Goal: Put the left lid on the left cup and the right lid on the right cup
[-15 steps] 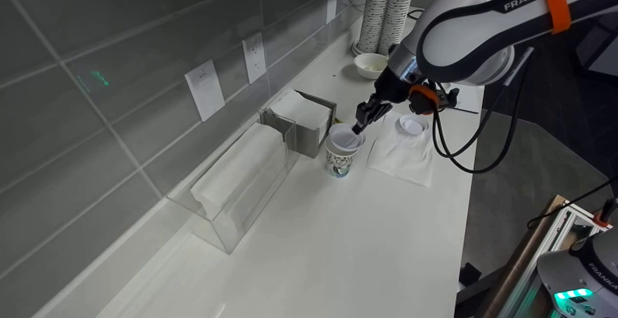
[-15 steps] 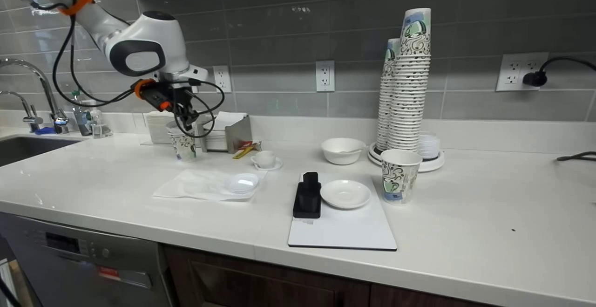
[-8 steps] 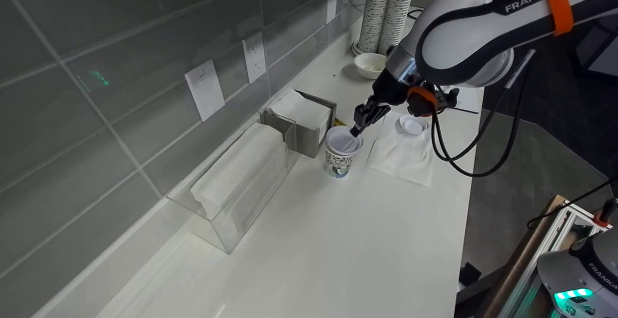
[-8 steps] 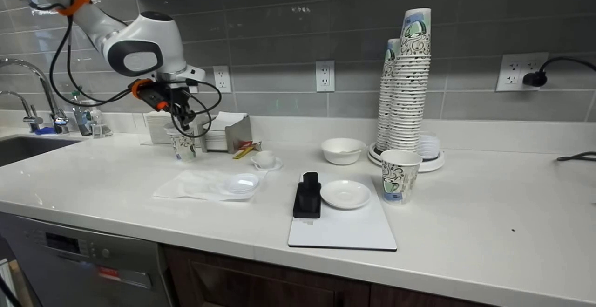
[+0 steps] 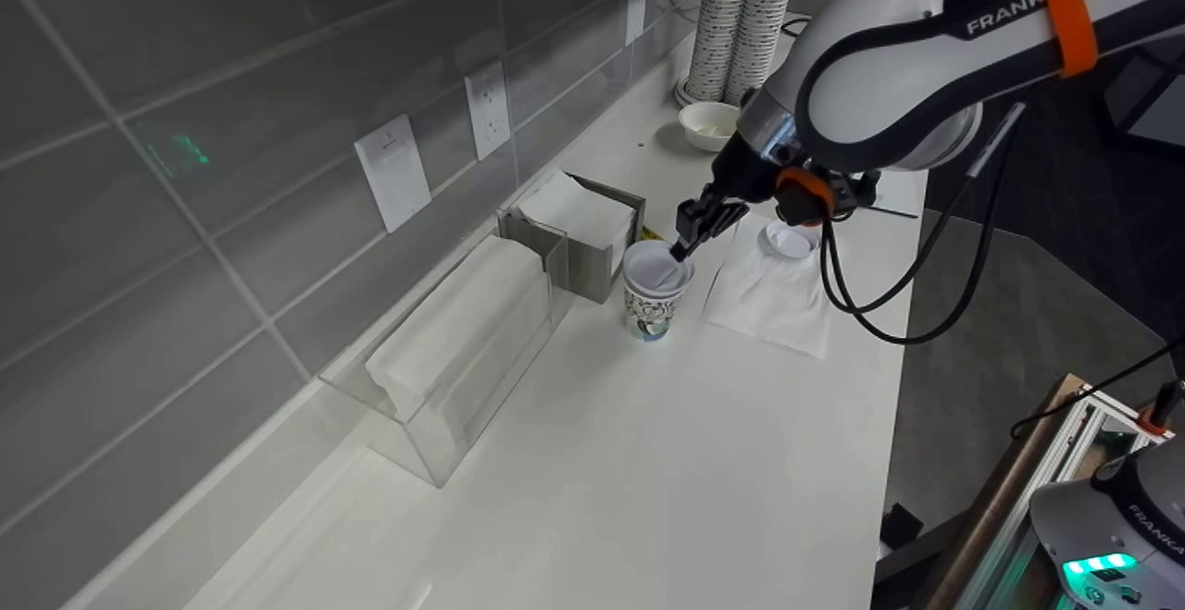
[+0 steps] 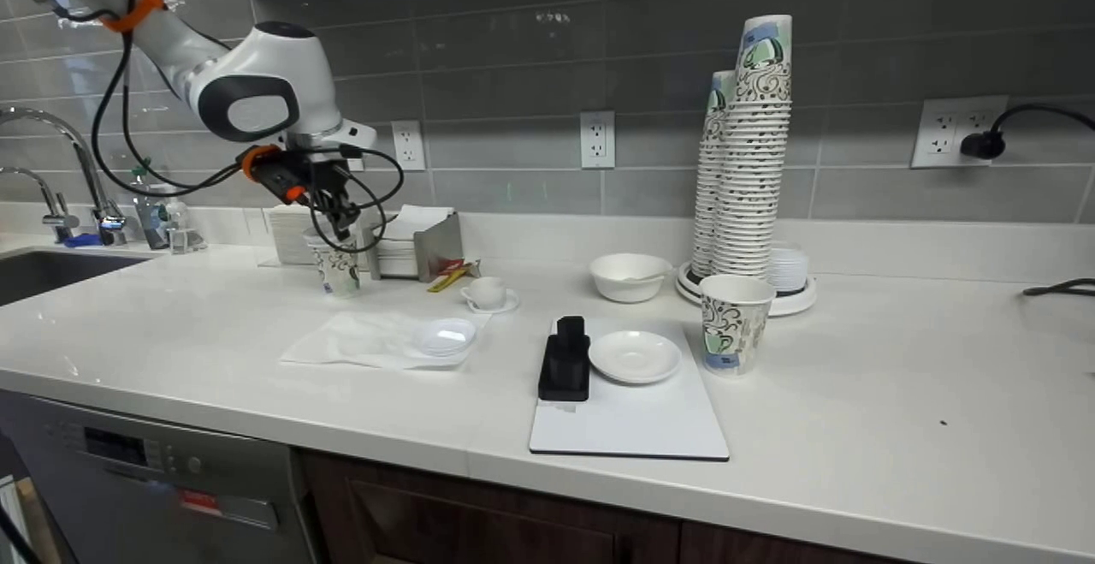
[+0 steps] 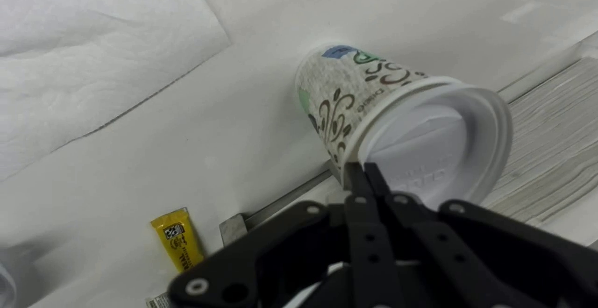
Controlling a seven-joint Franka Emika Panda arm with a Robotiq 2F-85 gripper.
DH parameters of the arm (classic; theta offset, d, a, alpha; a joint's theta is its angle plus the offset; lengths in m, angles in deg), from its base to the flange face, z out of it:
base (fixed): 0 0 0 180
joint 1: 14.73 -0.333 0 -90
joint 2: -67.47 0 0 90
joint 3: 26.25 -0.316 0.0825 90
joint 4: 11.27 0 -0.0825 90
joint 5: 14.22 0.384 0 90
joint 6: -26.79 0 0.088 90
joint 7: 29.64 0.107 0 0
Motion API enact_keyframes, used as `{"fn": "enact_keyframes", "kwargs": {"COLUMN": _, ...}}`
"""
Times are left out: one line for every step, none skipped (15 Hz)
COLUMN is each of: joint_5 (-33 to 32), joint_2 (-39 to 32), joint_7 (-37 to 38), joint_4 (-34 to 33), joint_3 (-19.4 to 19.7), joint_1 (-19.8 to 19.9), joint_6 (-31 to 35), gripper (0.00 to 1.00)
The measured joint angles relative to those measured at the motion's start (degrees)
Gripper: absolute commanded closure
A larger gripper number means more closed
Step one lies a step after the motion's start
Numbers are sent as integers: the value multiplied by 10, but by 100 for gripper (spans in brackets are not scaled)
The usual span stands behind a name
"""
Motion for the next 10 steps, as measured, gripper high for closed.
{"fn": "enact_keyframes", "kwargs": {"joint_5": -6, "joint_2": -1, "joint_7": 5, "joint_4": 0, "joint_3": 0, "joint_1": 0, "joint_6": 4, "gripper": 73}}
{"fn": "enact_keyframes", "kwargs": {"joint_5": -13, "joint_2": -2, "joint_7": 10, "joint_4": 0, "joint_3": 0, "joint_1": 0, "joint_6": 5, "gripper": 71}}
{"fn": "enact_keyframes", "kwargs": {"joint_5": -19, "joint_2": -3, "joint_7": 15, "joint_4": 0, "joint_3": 0, "joint_1": 0, "joint_6": 7, "gripper": 66}}
{"fn": "enact_keyframes", "kwargs": {"joint_5": -22, "joint_2": -4, "joint_7": 18, "joint_4": 0, "joint_3": 0, "joint_1": 0, "joint_6": 8, "gripper": 58}}
{"fn": "enact_keyframes", "kwargs": {"joint_5": -23, "joint_2": -4, "joint_7": 18, "joint_4": 0, "joint_3": -1, "joint_1": 0, "joint_6": 8, "gripper": 52}}
{"fn": "enact_keyframes", "kwargs": {"joint_5": -22, "joint_2": -4, "joint_7": 18, "joint_4": 0, "joint_3": -1, "joint_1": 0, "joint_6": 8, "gripper": 45}}
{"fn": "enact_keyframes", "kwargs": {"joint_5": -22, "joint_2": -4, "joint_7": 18, "joint_4": 0, "joint_3": -1, "joint_1": 0, "joint_6": 8, "gripper": 37}}
{"fn": "enact_keyframes", "kwargs": {"joint_5": -21, "joint_2": -2, "joint_7": 17, "joint_4": -1, "joint_3": -1, "joint_1": 0, "joint_6": 8, "gripper": 31}}
{"fn": "enact_keyframes", "kwargs": {"joint_5": -18, "joint_2": 1, "joint_7": 13, "joint_4": -1, "joint_3": -1, "joint_1": 0, "joint_6": 8, "gripper": 25}}
{"fn": "enact_keyframes", "kwargs": {"joint_5": -14, "joint_2": 7, "joint_7": 5, "joint_4": -2, "joint_3": -1, "joint_1": 1, "joint_6": 6, "gripper": 17}}
